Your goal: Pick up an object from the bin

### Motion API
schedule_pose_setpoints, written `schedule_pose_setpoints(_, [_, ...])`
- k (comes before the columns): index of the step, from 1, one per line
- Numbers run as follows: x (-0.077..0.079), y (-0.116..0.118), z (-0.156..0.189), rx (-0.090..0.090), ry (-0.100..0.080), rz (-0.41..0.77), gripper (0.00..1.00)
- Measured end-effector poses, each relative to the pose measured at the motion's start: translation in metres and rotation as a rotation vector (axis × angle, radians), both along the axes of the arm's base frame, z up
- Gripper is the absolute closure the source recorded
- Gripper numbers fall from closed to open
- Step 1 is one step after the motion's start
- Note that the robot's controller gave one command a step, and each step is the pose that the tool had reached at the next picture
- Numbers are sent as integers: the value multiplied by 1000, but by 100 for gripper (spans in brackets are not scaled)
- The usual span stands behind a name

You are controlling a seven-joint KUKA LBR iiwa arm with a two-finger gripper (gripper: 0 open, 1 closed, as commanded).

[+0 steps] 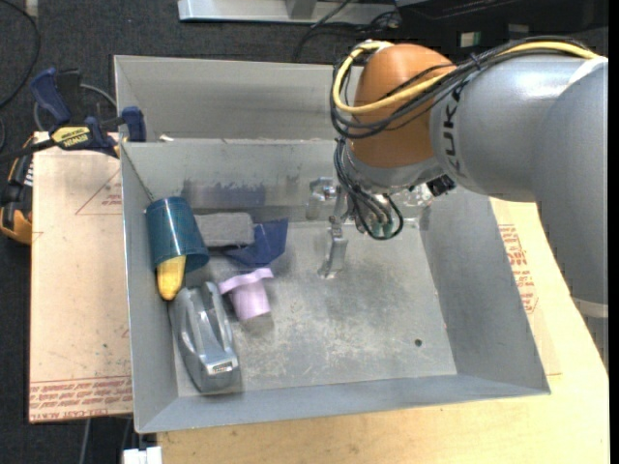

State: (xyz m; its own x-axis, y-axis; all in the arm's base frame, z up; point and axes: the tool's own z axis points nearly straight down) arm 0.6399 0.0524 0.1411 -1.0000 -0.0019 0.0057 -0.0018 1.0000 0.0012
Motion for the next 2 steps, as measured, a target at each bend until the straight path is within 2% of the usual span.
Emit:
schedule_pose_setpoints(1, [2,0,5,0,-8,-2,0])
schedule_pose_setpoints(2, [16,109,-14,-1,-12,54,0])
